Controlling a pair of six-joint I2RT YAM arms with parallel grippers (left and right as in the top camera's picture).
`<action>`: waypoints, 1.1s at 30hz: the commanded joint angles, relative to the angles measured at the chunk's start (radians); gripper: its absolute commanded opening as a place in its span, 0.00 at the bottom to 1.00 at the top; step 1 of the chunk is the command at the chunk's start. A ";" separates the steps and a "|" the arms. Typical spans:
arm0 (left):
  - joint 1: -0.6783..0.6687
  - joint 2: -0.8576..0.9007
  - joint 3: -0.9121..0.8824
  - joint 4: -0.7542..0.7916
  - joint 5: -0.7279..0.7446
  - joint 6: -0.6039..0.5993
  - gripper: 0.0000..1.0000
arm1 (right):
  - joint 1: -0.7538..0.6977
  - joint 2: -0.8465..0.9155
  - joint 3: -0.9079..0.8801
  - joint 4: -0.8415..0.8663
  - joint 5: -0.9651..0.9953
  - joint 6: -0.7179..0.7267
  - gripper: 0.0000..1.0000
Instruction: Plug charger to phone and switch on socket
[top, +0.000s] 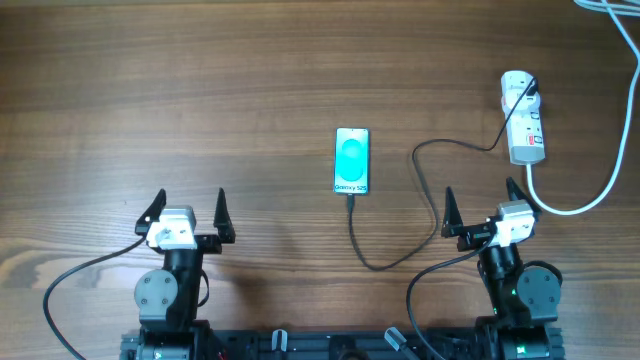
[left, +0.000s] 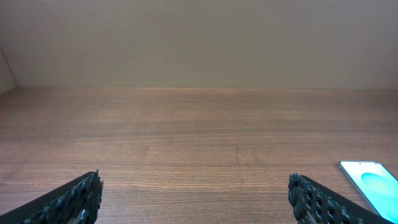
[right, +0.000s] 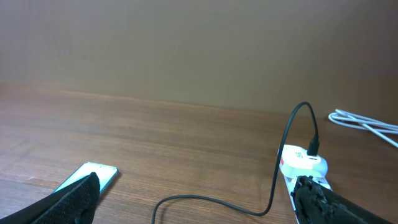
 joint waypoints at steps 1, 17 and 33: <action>0.015 -0.011 -0.007 -0.003 0.002 0.020 1.00 | 0.005 -0.011 -0.002 0.003 0.013 0.015 1.00; 0.031 -0.011 -0.007 -0.004 0.023 0.020 1.00 | 0.005 -0.011 -0.002 0.003 0.013 0.015 1.00; 0.031 -0.011 -0.006 -0.001 0.027 0.020 1.00 | 0.005 -0.011 -0.002 0.003 0.013 0.015 1.00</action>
